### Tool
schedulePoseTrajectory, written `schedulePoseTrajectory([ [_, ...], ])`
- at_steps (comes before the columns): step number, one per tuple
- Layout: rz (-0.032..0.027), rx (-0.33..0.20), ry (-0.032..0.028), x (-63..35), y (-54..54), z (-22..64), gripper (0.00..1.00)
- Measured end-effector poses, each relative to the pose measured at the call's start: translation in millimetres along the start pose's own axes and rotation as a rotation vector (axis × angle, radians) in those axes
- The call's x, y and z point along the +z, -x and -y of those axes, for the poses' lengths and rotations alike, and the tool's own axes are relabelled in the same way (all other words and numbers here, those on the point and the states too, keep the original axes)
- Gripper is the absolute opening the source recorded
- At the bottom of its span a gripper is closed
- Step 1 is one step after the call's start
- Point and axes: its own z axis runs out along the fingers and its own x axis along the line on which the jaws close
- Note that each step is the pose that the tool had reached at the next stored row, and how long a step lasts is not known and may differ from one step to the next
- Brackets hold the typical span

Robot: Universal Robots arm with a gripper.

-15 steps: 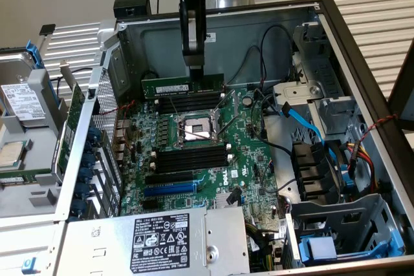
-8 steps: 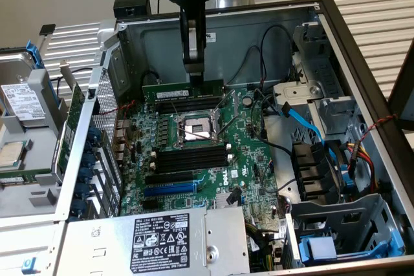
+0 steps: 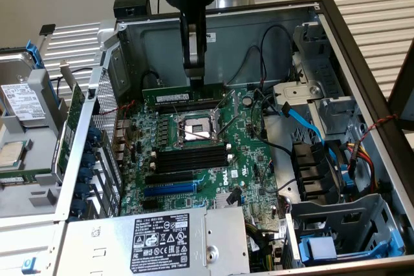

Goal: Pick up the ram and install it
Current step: 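Insert the ram into the slot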

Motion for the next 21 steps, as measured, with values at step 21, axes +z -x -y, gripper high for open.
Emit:
schedulePoseTrajectory([
  [21, 0.0017, -0.01, 0.0056, 29.2, -7.2, 3.4, 0.12],
])
